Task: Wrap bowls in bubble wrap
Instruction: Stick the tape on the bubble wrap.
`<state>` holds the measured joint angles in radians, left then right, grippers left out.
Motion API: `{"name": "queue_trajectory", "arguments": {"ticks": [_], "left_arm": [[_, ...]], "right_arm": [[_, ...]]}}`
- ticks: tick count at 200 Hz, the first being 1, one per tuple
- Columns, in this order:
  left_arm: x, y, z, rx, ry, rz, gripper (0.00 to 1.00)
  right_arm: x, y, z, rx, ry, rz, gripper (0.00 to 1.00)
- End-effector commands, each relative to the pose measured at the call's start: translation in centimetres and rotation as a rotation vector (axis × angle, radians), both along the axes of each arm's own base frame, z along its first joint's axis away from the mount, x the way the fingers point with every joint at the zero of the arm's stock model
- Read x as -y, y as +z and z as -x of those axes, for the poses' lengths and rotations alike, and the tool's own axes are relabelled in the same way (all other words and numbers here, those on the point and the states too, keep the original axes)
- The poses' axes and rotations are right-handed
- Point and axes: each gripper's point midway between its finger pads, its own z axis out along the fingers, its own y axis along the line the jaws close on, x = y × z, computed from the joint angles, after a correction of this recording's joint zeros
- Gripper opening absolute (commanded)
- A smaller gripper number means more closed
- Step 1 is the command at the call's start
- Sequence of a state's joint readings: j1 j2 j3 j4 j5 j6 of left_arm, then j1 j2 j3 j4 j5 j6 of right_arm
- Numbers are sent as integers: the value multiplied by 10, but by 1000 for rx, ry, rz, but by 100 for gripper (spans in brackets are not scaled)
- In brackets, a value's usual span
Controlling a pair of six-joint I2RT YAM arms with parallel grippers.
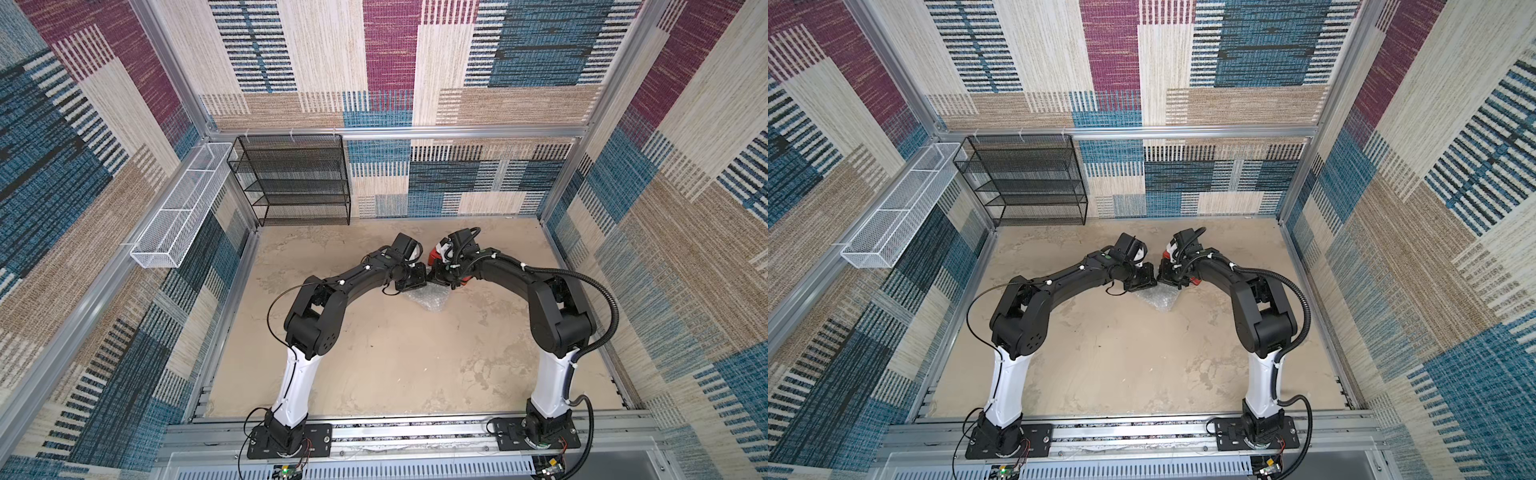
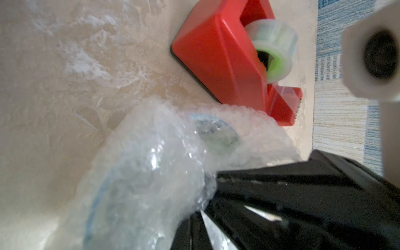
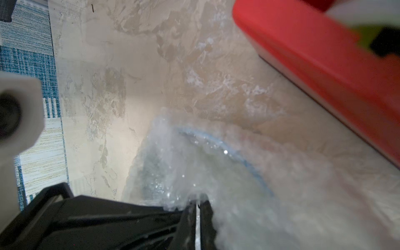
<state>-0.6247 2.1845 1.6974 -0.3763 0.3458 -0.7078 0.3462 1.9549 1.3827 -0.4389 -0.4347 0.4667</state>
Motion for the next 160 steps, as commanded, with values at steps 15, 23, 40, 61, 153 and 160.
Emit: {"name": "queue_trajectory", "arguments": {"ticks": [15,23,40,61,153,160], "left_arm": [[-8,-11,-4,-5,43,-50,3],[-9,-15,-5,-9,42,-55,2],[-9,-22,-4,-21,46,-61,0],[-12,-29,-5,-30,55,-85,0],[-14,-41,-4,-61,55,-122,0],[-14,-37,-4,-53,53,-116,0]], "right_arm": [[0,-2,-3,8,1,6,10],[0,-3,-3,7,2,7,10],[0,-6,-2,1,4,11,10],[1,-7,-3,0,3,17,10],[2,3,-5,25,-3,21,13],[2,5,-5,30,-5,21,13]]}}
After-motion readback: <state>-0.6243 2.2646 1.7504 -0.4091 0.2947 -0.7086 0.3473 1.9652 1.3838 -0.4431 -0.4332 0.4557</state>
